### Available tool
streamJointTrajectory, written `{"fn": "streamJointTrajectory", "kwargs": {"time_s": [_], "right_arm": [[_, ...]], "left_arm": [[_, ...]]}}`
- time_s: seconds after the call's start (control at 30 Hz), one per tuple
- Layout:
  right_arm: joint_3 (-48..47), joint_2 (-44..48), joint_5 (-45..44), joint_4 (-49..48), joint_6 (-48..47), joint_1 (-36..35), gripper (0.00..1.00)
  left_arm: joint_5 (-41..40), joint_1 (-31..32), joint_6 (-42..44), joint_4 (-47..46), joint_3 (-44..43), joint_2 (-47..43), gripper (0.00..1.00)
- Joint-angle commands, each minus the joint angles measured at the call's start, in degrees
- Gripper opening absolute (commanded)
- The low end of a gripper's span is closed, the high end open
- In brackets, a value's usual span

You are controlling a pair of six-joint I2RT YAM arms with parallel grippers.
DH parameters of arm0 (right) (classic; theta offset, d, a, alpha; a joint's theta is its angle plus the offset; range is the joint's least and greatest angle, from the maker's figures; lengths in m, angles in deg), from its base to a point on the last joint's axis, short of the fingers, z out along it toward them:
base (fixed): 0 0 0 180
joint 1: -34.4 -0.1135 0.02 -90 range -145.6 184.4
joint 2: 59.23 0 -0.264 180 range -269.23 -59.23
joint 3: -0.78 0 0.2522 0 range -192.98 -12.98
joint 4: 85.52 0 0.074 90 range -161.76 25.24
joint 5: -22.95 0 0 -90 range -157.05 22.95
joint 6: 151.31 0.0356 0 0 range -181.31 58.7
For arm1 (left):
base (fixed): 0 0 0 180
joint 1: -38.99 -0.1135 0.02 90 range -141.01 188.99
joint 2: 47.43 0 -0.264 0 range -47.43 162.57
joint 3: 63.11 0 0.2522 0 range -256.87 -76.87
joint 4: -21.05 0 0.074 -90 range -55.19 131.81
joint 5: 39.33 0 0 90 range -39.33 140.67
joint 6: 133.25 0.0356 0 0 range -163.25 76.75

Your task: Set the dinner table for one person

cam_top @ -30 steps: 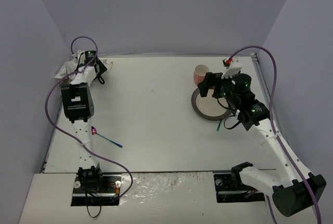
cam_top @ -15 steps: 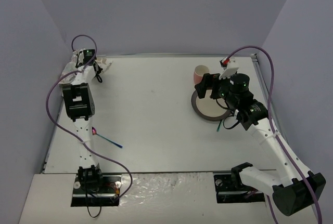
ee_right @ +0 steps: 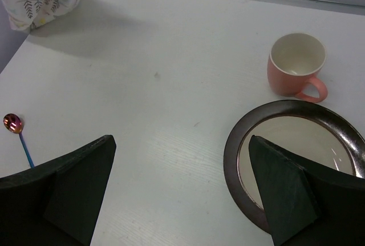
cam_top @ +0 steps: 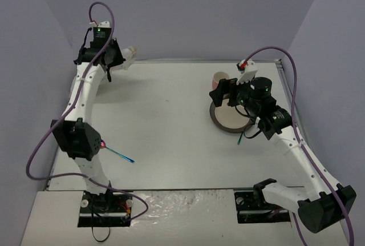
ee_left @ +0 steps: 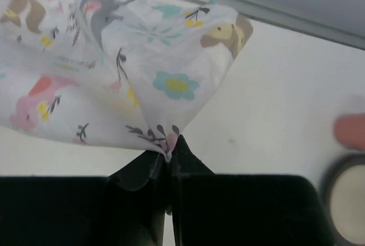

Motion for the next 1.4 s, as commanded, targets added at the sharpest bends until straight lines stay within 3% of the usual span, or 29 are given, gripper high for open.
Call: {"fn": "streamJointTrajectory", "kwargs": {"time_s": [0.0, 0.07, 0.13, 0.23, 0.37, 0.5, 0.63, 0.77, 1.1, 1.37], "right_arm": [[-0.1, 0.0, 1.8, -4.2, 0.2, -1.0, 1.0], [1.2, 0.0, 2.0, -4.2, 1.0, -1.6, 1.0], [1.8, -0.4, 2.1, -3.9, 1.6, -2.3, 1.0], [2.6, -1.3, 1.1, -3.3, 2.4, -4.0, 1.0], [3.2, -3.2, -1.1, -2.1, 3.7, -6.5, 1.0], [3.2, -6.8, -3.6, 0.5, 5.6, -10.0, 1.0], [2.7, -12.8, -7.2, 1.6, 7.4, -13.7, 0.99], [2.5, -18.3, -10.0, 1.5, 9.7, -15.7, 0.96], [3.9, -27.4, -16.8, 0.6, 13.2, -15.9, 0.86], [5.1, -31.0, -20.9, -0.2, 16.0, -17.5, 0.84]], "left_arm": [[-1.5, 9.8, -6.0, -3.6, 22.0, -11.7, 0.04], [-0.6, 14.9, -9.6, -7.3, 33.3, -15.1, 0.06], [0.3, 18.1, -12.6, -10.5, 37.5, -15.7, 0.2], [2.4, 21.8, -13.8, -11.7, 40.4, -15.7, 0.49], [4.2, 22.7, -13.3, -11.0, 40.4, -18.8, 0.66], [-0.3, 21.3, -11.0, -6.7, 40.2, -23.1, 0.84], [-0.9, 13.7, -10.1, -4.9, 43.2, -24.3, 0.84], [-0.6, 8.4, -6.1, -9.0, 45.9, -22.4, 0.84], [-1.3, -0.1, 7.9, -14.4, 31.1, -1.1, 0.84], [-0.9, -4.8, 10.4, -14.9, 20.9, 10.0, 0.85]]}}
